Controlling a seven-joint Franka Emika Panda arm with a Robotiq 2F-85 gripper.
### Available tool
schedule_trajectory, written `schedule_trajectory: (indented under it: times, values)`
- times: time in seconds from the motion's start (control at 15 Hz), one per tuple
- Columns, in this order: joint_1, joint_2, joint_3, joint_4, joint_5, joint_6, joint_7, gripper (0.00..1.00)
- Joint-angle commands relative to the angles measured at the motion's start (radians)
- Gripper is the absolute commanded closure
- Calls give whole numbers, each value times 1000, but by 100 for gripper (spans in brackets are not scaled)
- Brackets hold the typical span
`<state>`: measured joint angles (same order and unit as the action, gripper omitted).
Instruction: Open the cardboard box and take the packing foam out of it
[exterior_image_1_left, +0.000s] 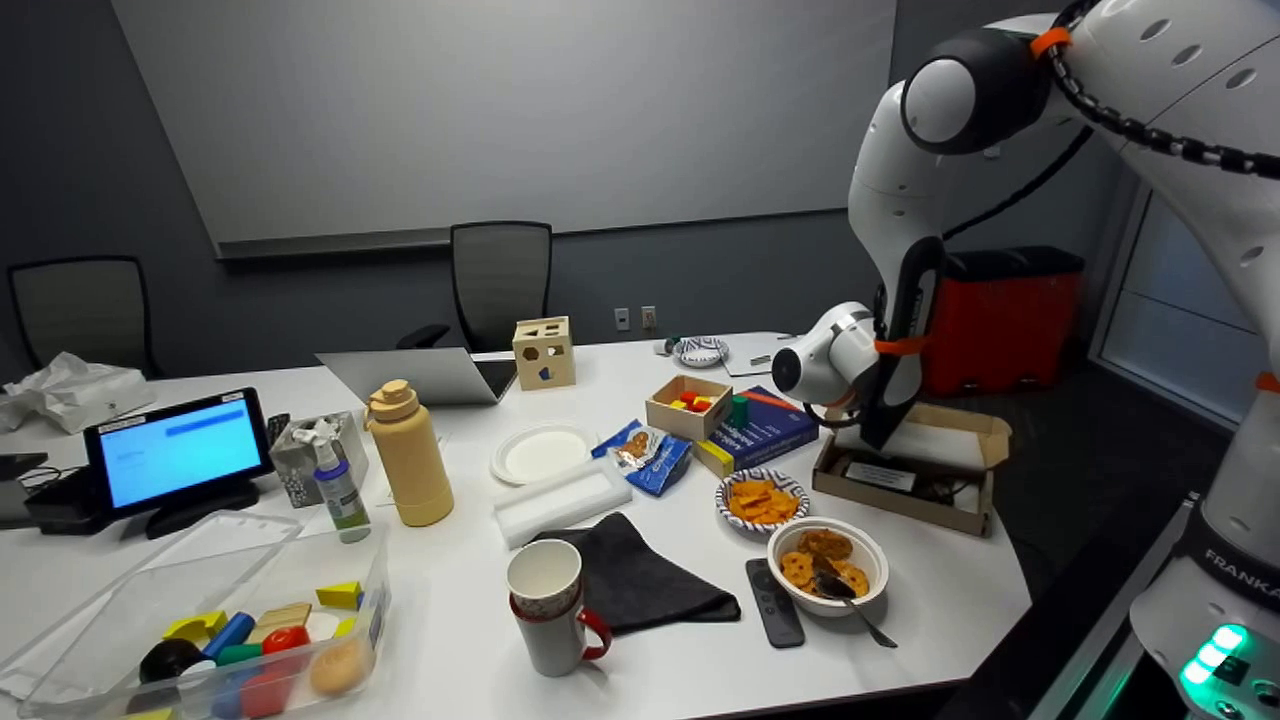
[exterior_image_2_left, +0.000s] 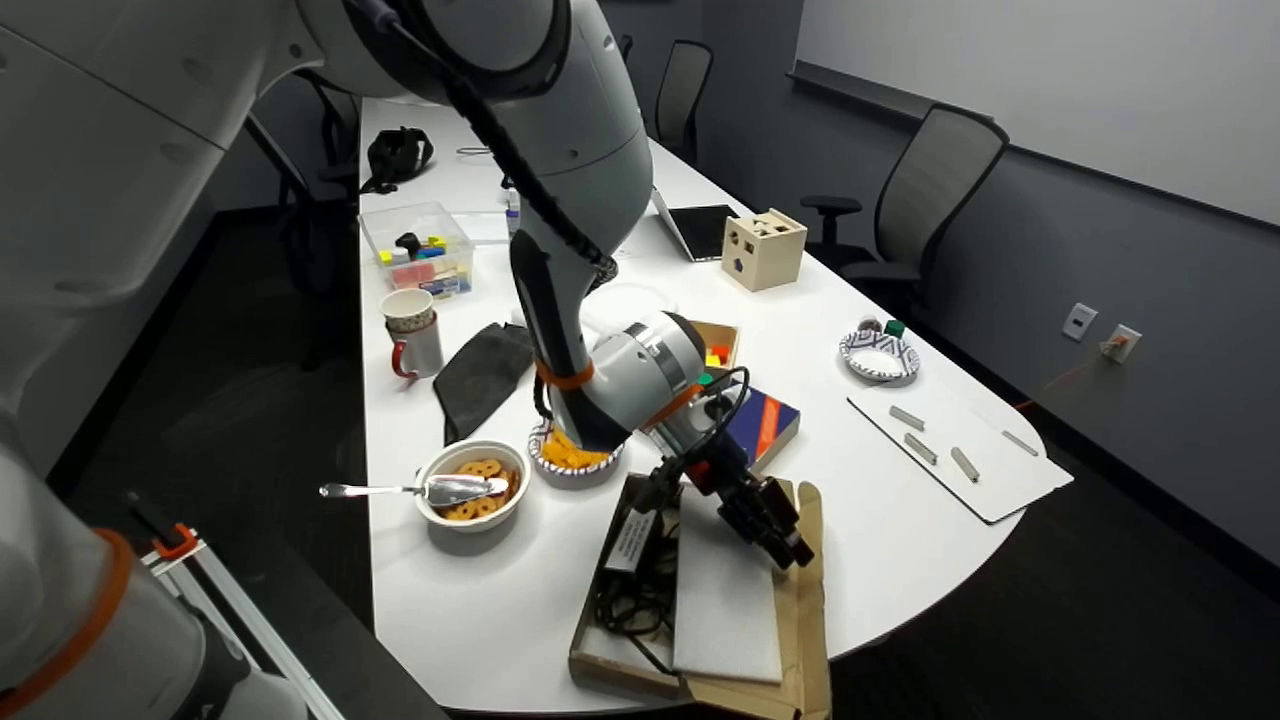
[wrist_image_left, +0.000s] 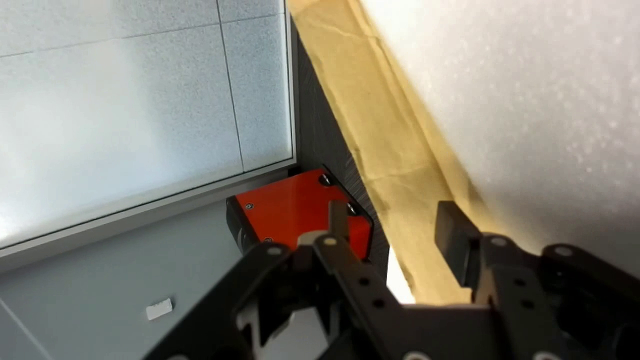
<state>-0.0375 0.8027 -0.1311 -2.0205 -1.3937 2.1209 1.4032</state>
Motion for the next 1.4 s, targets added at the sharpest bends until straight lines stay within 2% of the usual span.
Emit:
schedule_trajectory:
  times: [0.0, 0.2, 0.27, 0.6, 0.8, 1.33]
  values:
    - [-35, -83, 49, 4, 73, -13, -70, 24]
    - [-17, -154, 81, 2, 185, -44, -154, 1]
    - [-6, -167, 91, 6, 222, -58, -178, 0]
    - [59, -172, 130, 18, 385, -162, -255, 0]
    - [99, -131, 128, 20, 422, -188, -229, 0]
    - [117, -18, 110, 52, 402, -68, -156, 0]
